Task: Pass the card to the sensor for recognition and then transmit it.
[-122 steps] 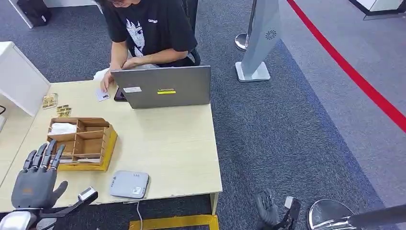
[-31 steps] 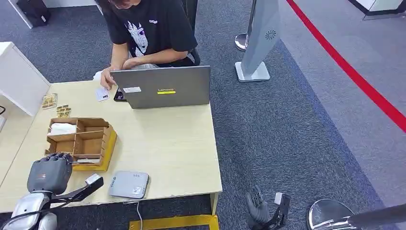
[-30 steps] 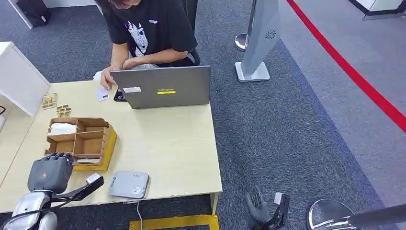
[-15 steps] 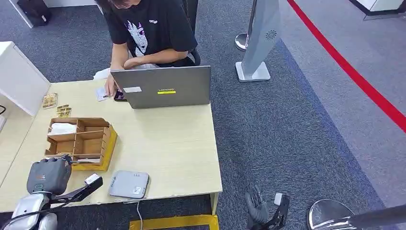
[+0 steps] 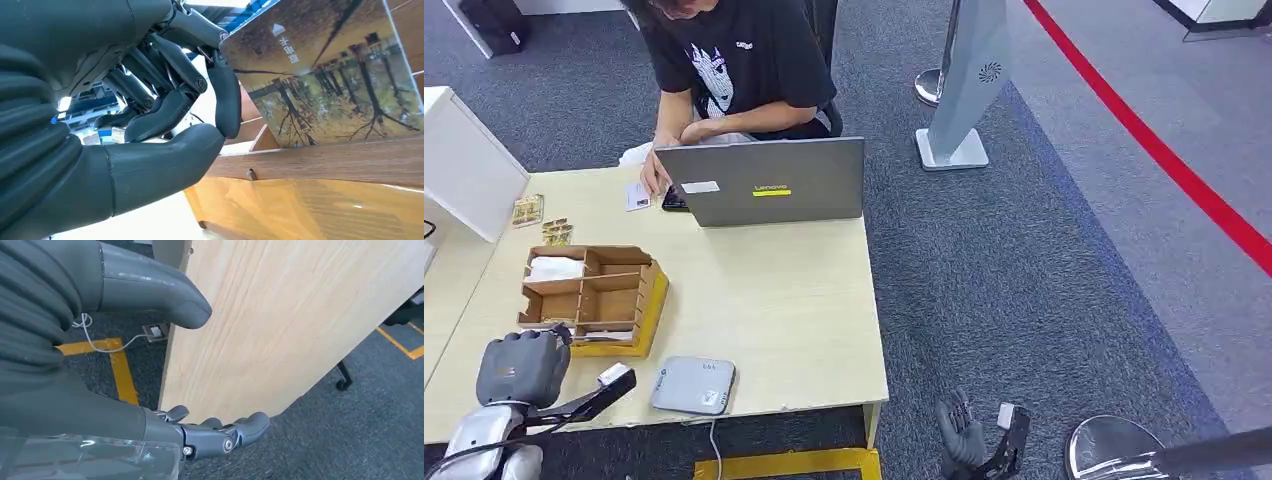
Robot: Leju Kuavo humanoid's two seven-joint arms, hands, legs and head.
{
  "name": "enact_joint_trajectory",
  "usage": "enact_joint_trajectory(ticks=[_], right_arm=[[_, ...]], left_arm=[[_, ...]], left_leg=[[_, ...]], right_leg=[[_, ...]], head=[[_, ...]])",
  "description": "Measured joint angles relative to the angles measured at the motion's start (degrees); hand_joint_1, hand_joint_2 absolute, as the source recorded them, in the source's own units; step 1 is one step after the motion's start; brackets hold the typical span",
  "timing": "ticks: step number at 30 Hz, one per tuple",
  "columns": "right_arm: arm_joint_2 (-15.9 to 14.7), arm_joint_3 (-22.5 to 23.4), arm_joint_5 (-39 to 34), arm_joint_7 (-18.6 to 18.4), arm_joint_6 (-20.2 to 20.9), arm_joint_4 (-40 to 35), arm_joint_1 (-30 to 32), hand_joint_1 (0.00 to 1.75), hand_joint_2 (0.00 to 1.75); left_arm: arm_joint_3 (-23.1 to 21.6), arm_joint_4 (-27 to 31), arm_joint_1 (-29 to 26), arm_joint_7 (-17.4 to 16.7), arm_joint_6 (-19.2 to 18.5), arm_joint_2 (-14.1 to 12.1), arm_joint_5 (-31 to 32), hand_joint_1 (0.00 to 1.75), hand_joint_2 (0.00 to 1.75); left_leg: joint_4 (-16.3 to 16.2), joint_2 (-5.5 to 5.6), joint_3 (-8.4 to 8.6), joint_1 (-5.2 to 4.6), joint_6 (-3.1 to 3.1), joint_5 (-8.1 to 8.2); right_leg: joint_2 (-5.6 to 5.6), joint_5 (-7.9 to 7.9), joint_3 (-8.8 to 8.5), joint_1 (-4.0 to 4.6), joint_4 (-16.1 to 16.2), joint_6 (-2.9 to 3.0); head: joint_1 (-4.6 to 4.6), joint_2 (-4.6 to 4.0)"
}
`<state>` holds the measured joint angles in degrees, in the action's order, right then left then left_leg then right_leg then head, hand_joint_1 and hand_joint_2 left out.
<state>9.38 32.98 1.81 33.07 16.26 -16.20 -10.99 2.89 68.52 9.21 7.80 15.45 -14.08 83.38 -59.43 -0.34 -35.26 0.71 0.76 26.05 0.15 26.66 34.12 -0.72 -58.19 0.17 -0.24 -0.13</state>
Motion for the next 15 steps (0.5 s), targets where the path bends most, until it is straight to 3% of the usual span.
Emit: enact_joint_trajectory(ticks=[2,3,4,5,15], right_arm=[[0.0,0.0,0.0,0.02,0.0,0.0,0.0,0.0,1.75],[0.0,0.02,0.02,0.02,0.0,0.0,0.0,0.0,1.75],[0.0,0.04,0.02,0.02,0.0,0.0,0.0,0.0,1.75],[0.0,0.04,0.07,0.04,0.0,0.0,0.01,0.0,1.75],[0.0,0.66,0.2,0.11,0.11,0.0,0.06,0.0,1.75]], left_arm=[[0.04,0.0,0.0,0.02,0.02,0.0,-0.02,1.69,1.75],[0.11,0.0,0.0,0.09,0.02,0.0,-0.02,1.01,1.75],[0.13,0.0,0.0,0.17,0.09,-0.02,-0.02,0.07,1.75],[0.17,0.02,0.0,0.31,0.2,-0.02,-0.02,0.0,1.75],[0.22,1.84,0.02,0.5,1.33,0.02,0.0,0.0,1.75]], left_leg=[[0.0,0.0,0.0,0.0,0.0,0.0],[0.0,0.0,0.0,0.0,0.0,0.0],[0.0,0.0,0.0,0.0,0.0,0.0],[0.0,0.0,0.0,0.0,0.0,0.0],[0.0,0.0,0.01,0.0,0.0,0.0]], right_leg=[[0.0,0.0,0.0,0.0,0.0,0.0],[0.0,0.0,0.0,0.0,0.0,0.0],[0.0,0.0,0.0,0.0,0.0,0.0],[0.0,0.0,0.0,0.0,0.0,0.0],[0.0,0.0,0.0,0.0,0.0,0.0]], head=[[0.0,0.0],[0.0,0.0],[0.0,0.0],[0.0,0.0],[0.0,0.0]])
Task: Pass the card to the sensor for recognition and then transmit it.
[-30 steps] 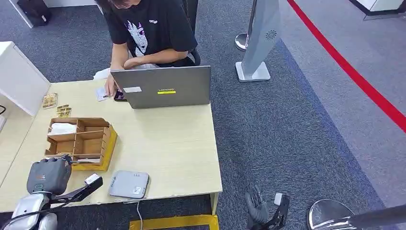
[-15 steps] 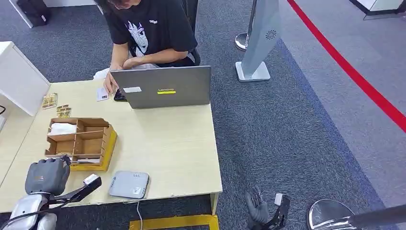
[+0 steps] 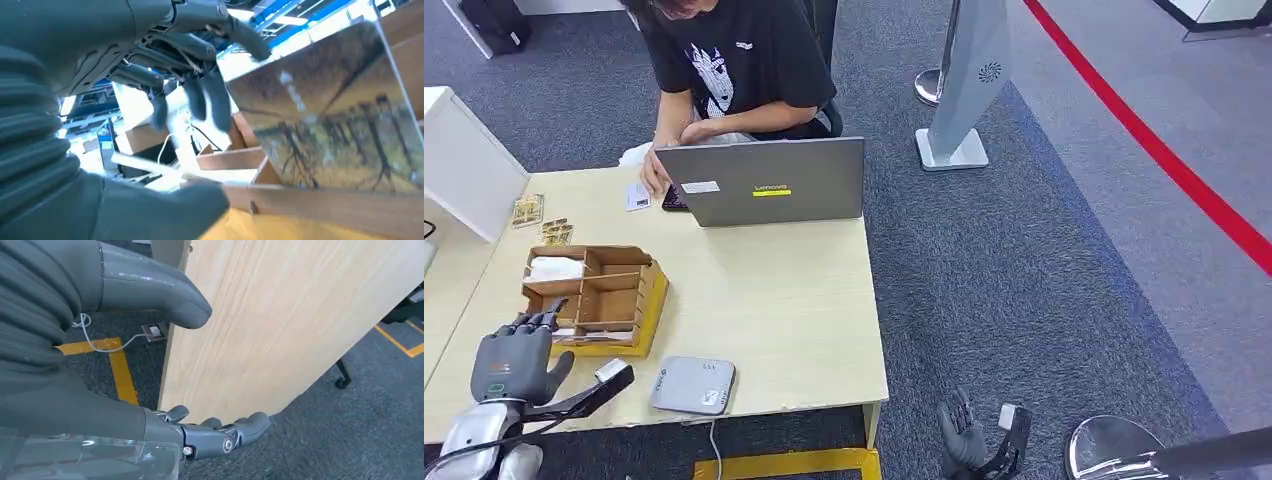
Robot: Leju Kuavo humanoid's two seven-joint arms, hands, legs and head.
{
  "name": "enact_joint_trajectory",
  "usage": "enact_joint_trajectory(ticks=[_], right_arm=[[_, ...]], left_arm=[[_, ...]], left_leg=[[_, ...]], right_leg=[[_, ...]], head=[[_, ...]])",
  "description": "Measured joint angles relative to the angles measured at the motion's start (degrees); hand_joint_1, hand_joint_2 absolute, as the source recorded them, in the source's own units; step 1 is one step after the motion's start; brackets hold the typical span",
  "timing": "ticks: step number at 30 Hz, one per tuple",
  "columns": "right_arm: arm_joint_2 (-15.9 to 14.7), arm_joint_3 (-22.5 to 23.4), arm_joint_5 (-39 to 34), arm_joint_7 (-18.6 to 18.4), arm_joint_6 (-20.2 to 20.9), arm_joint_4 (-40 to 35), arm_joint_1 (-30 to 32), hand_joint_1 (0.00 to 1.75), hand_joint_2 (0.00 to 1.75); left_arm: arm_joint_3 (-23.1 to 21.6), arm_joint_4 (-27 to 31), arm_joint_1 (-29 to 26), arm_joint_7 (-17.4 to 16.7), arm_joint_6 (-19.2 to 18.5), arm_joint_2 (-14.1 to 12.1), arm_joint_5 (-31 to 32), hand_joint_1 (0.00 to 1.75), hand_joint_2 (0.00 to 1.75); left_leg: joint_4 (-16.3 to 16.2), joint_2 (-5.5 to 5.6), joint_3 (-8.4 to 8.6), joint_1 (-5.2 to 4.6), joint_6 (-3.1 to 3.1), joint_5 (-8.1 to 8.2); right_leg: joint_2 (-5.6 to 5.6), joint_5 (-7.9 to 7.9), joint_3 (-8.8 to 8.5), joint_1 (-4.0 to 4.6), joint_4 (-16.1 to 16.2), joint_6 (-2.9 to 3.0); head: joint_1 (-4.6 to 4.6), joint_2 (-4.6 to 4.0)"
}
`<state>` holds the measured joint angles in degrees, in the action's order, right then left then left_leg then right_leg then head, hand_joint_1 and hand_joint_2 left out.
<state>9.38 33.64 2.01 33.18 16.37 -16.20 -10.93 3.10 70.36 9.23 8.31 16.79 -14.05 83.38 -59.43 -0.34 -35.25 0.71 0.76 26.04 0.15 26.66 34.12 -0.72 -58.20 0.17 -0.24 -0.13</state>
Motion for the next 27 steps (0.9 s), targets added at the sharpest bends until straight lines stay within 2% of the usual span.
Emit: enact_joint_trajectory(ticks=[15,27], right_arm=[[0.0,0.66,0.13,0.02,0.07,0.0,0.07,0.0,1.75],[0.0,2.1,-0.63,0.68,0.46,0.0,0.68,0.0,1.75]], left_arm=[[0.22,2.45,-0.82,0.15,0.15,0.2,0.2,0.0,1.75],[2.08,7.28,-8.43,1.92,1.46,-0.17,0.0,0.0,1.75]], left_leg=[[0.0,0.0,0.0,0.0,0.0,0.0],[0.01,0.0,-0.02,0.0,-0.01,0.03]], right_leg=[[0.0,0.0,0.0,0.0,0.0,0.0],[-0.01,0.04,0.02,0.0,0.01,-0.02]], head=[[0.0,0.0],[-0.02,0.0]])
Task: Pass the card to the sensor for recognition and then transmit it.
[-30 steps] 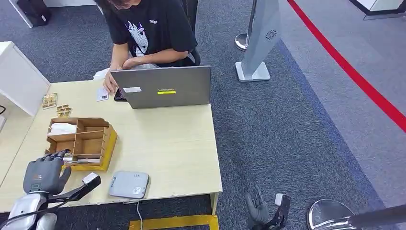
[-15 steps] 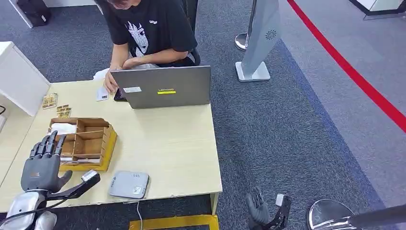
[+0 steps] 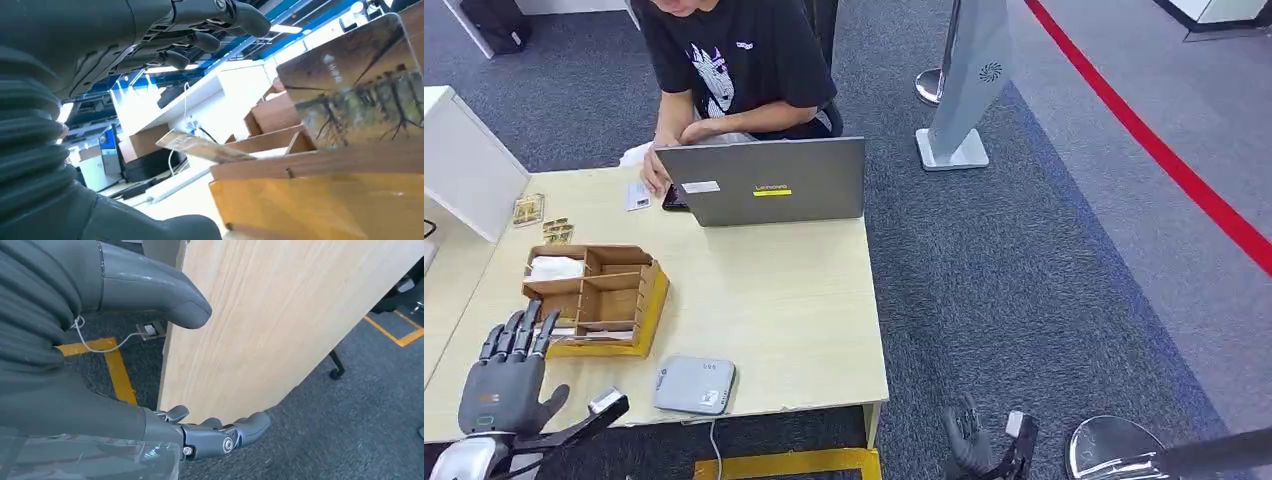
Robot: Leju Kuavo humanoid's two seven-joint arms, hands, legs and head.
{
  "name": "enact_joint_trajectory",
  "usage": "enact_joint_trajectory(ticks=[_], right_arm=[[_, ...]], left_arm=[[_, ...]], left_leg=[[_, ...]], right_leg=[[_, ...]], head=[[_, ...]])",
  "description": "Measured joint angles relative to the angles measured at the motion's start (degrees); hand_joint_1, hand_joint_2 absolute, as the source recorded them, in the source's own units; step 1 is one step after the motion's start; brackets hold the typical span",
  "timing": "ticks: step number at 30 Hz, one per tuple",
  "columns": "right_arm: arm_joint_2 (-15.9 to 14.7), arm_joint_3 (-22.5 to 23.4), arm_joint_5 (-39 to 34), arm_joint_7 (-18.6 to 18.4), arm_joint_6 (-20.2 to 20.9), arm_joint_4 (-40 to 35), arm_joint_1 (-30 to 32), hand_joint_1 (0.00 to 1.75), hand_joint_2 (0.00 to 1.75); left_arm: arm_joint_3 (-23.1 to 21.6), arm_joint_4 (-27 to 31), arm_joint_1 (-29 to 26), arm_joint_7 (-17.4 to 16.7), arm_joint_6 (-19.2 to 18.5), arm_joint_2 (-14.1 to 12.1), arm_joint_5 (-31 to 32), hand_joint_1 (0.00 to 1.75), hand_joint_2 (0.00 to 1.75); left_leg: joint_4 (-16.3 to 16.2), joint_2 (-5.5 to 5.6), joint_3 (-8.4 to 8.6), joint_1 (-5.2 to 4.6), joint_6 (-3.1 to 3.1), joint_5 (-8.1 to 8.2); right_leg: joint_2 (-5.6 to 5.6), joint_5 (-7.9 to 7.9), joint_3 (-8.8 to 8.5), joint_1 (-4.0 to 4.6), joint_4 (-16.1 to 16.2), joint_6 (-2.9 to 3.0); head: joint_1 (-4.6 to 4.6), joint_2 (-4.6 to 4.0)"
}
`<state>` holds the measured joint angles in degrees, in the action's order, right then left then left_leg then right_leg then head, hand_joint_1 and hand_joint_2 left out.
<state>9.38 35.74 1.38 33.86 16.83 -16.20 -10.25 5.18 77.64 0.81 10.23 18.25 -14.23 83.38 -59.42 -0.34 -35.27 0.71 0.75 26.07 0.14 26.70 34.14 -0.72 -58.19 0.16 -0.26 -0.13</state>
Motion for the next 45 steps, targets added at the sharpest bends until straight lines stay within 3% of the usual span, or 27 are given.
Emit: enact_joint_trajectory(ticks=[11,23,31,40,45], right_arm=[[-0.02,0.7,-0.26,0.48,0.2,-0.02,0.34,0.0,1.75],[-0.02,2.01,-0.06,0.63,0.66,-0.02,0.69,0.0,1.75],[0.0,2.64,0.96,0.63,0.66,0.0,0.73,0.0,1.75],[0.0,2.73,1.46,0.63,0.66,0.0,0.72,0.0,1.75],[0.0,2.75,2.49,0.13,0.66,0.0,0.61,0.0,1.75]], left_arm=[[0.9,1.64,-2.31,0.02,0.13,-0.35,0.0,0.0,1.75],[5.1,1.42,-3.22,0.0,2.25,-1.01,-0.55,0.0,1.75],[10.29,-2.16,-1.22,1.4,2.64,-1.73,-1.82,0.0,1.75],[10.82,-4.92,0.59,1.81,3.23,-1.73,-0.68,0.0,1.75],[10.82,-6.56,3.3,0.17,2.01,-1.73,1.47,0.0,1.75]], left_leg=[[0.0,0.0,0.01,0.0,0.0,0.0],[0.01,0.0,0.0,0.01,0.0,0.0],[0.01,0.0,0.01,0.01,0.0,-0.01],[0.0,0.0,0.01,0.0,0.0,0.0],[0.0,0.02,0.01,0.01,0.0,-0.01]], right_leg=[[0.0,-0.02,-0.02,0.0,-0.01,0.01],[0.0,-0.01,-0.01,0.01,0.0,0.0],[0.0,-0.01,-0.01,0.01,-0.01,0.01],[0.0,-0.01,0.0,0.0,0.0,0.01],[0.04,-0.01,-0.02,0.0,-0.01,0.01]], head=[[0.02,0.0],[0.02,0.0],[0.02,0.0],[0.02,0.0],[0.02,0.0]])
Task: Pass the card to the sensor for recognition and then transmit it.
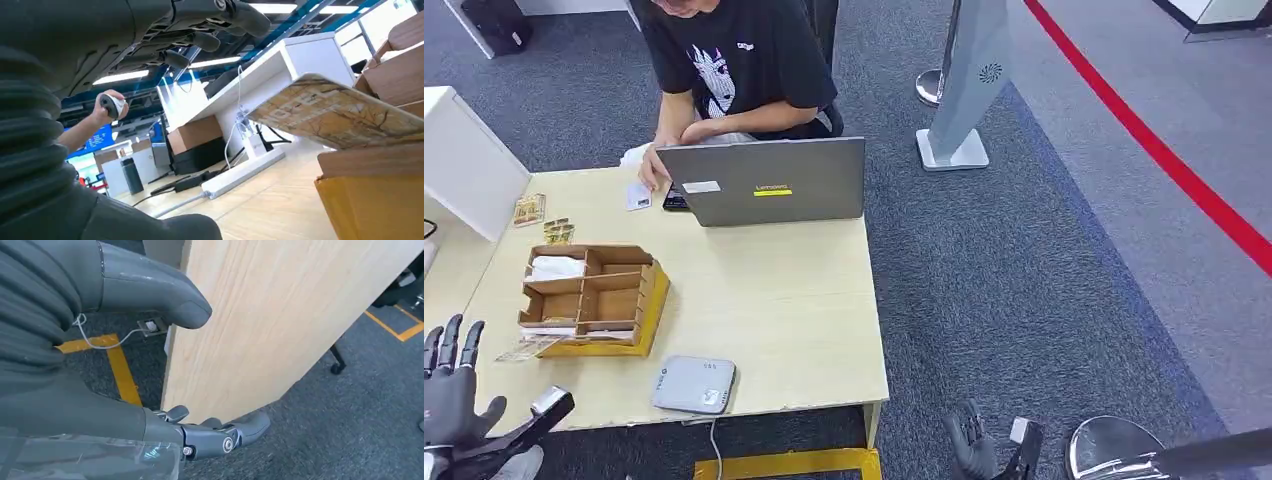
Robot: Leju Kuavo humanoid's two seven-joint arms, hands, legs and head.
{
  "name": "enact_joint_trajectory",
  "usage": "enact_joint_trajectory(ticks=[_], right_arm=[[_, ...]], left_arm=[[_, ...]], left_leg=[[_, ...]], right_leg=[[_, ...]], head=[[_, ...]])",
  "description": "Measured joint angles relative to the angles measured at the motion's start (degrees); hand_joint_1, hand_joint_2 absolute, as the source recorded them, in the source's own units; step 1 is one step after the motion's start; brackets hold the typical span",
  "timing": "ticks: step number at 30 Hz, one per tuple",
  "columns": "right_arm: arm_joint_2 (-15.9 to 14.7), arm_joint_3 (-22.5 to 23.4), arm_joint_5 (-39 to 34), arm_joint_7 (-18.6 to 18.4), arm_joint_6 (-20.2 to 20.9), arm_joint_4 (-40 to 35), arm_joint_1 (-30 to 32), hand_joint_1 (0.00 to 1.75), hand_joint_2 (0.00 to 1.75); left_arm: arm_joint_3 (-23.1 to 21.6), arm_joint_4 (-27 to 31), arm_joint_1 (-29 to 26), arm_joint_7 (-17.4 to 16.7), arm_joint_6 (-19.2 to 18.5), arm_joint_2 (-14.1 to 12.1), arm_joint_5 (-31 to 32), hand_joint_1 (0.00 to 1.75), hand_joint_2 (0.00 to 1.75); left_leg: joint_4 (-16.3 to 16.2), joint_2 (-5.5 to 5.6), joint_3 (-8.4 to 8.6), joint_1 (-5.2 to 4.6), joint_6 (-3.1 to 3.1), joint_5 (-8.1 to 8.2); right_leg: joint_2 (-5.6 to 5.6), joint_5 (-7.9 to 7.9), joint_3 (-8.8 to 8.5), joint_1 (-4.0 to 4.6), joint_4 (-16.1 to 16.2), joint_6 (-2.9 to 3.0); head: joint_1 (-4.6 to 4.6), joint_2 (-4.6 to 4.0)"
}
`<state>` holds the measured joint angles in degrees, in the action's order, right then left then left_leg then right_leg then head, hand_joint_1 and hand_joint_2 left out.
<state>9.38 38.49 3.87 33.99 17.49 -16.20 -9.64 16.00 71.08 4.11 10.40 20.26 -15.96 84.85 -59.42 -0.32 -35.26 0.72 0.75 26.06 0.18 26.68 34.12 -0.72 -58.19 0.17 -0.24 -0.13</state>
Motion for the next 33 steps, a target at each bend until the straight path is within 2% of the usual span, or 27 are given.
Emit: enact_joint_trajectory(ticks=[8,26,27,28,33], right_arm=[[0.63,0.0,0.9,-0.44,0.0,0.0,-0.4,0.0,1.75],[0.85,0.0,1.42,-0.48,0.15,0.0,-0.41,0.0,1.75],[0.85,0.0,1.42,-0.46,0.15,0.0,-0.41,0.0,1.75],[0.85,0.0,1.42,-0.41,0.17,0.0,-0.41,0.0,1.75],[0.85,0.0,1.46,-0.39,0.35,0.0,-0.39,0.0,1.75]], left_arm=[[-0.59,-3.43,4.34,-0.59,-0.09,0.63,2.6,0.0,1.75],[-2.08,-4.15,4.95,-1.22,-0.57,0.96,2.82,0.0,1.75],[-2.1,-4.15,4.92,-1.22,-0.59,0.96,2.8,0.77,1.75],[-2.12,-4.15,4.86,-1.22,-0.68,0.96,2.8,1.75,1.75],[-2.75,-4.13,4.22,-1.29,-1.57,0.96,2.58,1.75,1.75]], left_leg=[[0.0,-0.02,0.02,0.0,0.01,-0.02],[0.0,-0.03,0.02,0.0,0.02,-0.01],[0.0,-0.03,0.02,0.0,0.02,-0.01],[0.0,-0.03,0.02,0.0,0.02,-0.01],[0.0,-0.03,0.01,0.0,0.01,-0.01]], right_leg=[[-0.02,-0.03,0.0,0.0,-0.01,0.02],[-0.06,-0.02,0.02,0.0,0.0,0.02],[-0.06,-0.02,0.02,0.0,0.0,0.02],[-0.06,-0.02,0.02,0.0,0.0,0.02],[-0.06,-0.02,0.02,0.0,0.0,0.02]], head=[[0.02,0.0],[0.0,0.0],[0.0,0.0],[0.0,0.0],[0.0,0.0]])
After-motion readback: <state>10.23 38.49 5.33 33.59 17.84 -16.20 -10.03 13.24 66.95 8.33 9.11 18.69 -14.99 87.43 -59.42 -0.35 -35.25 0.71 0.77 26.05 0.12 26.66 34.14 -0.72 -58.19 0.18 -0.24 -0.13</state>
